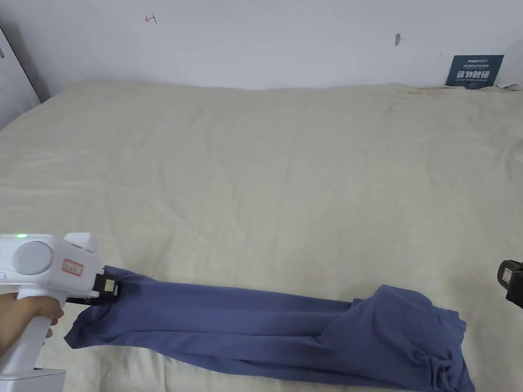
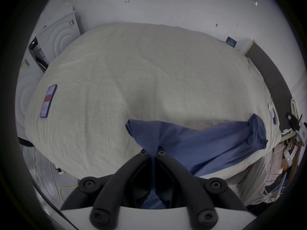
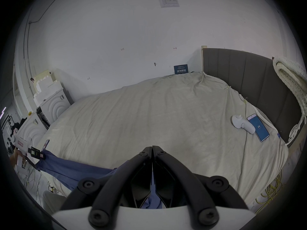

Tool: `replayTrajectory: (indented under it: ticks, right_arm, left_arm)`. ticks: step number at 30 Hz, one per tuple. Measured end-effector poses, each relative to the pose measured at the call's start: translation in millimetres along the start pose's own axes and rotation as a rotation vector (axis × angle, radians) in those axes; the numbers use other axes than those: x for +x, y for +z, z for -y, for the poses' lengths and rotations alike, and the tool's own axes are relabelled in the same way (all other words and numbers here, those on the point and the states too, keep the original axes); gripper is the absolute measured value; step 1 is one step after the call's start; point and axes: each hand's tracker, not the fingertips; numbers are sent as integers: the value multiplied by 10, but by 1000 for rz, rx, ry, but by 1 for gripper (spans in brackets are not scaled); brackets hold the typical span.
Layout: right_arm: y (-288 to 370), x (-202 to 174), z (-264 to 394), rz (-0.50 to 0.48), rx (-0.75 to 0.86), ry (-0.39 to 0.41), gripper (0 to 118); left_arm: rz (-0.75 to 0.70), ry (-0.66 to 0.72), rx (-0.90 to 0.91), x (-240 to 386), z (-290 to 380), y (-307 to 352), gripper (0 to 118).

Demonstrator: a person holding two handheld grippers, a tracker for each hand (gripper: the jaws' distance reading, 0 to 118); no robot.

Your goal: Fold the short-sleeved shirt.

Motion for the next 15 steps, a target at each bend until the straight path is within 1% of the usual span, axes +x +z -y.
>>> replayTrajectory:
  ticks: [2,9,15]
  right_arm:
    - [8,-7,12,-5,-6,10,0]
    - [115,-8,21,-23,7,9,0]
    - [218,34,2,-21,27,20,0]
  left_arm:
    - [27,-23,-13,262,12,24,0]
    - [200,-89,-44,1113,-55,-76,0]
    - [239,-173,-73,1800,57,-299,0]
